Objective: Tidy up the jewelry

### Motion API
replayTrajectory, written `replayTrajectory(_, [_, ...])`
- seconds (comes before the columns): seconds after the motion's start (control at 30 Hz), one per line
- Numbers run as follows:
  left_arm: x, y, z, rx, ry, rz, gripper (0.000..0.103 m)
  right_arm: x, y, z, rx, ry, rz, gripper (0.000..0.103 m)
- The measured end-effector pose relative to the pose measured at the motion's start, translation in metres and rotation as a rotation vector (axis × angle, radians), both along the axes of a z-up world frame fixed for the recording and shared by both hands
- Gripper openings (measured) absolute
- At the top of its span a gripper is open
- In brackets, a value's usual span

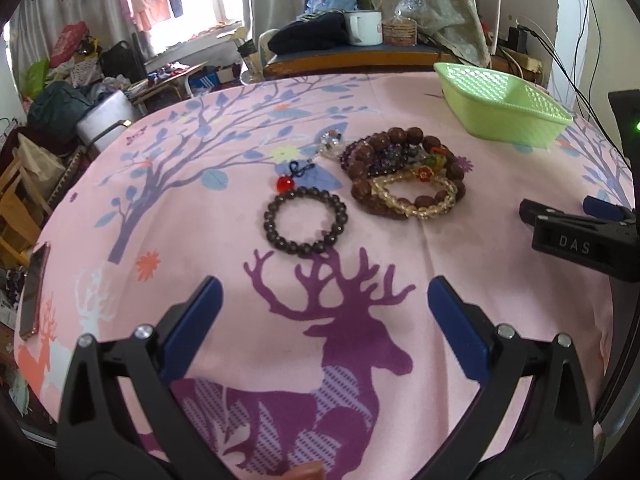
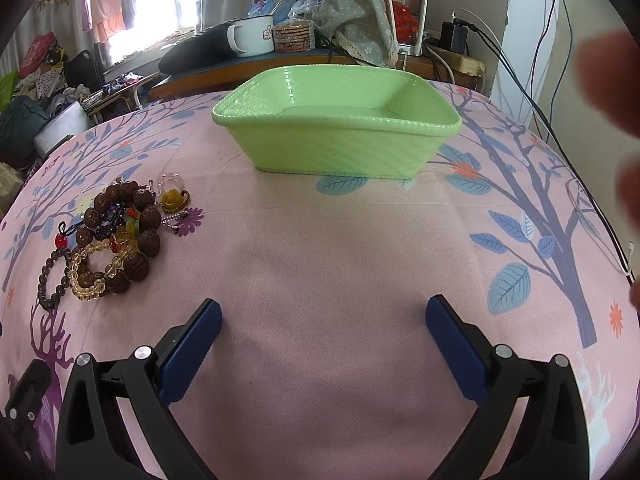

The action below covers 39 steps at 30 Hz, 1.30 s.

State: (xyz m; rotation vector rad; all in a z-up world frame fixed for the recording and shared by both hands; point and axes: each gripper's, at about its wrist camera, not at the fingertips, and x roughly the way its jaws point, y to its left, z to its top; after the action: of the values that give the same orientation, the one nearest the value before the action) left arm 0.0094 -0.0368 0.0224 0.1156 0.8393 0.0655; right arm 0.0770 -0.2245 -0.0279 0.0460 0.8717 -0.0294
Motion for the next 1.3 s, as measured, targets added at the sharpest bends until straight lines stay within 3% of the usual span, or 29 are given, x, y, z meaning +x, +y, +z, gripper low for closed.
replayTrajectory(0.33, [0.006, 0.0, -0.005, -0.012, 0.027, 0.002, 0.099, 0.001, -0.002, 0.0, 0.002, 0.002, 0.0, 0.078])
replayTrajectory(1.17, [-0.002, 0.014, 0.002, -0.034, -0.016, 0.033, 0.099, 0.002, 0.0, 0.0, 0.006, 0.008, -0.014, 0.078])
replayTrajectory(1.3, [-0.006, 0.014, 0.003, -0.033, -0.023, 0.026, 0.099, -0.003, 0.004, 0.002, 0.023, 0.032, 0.056, 0.078])
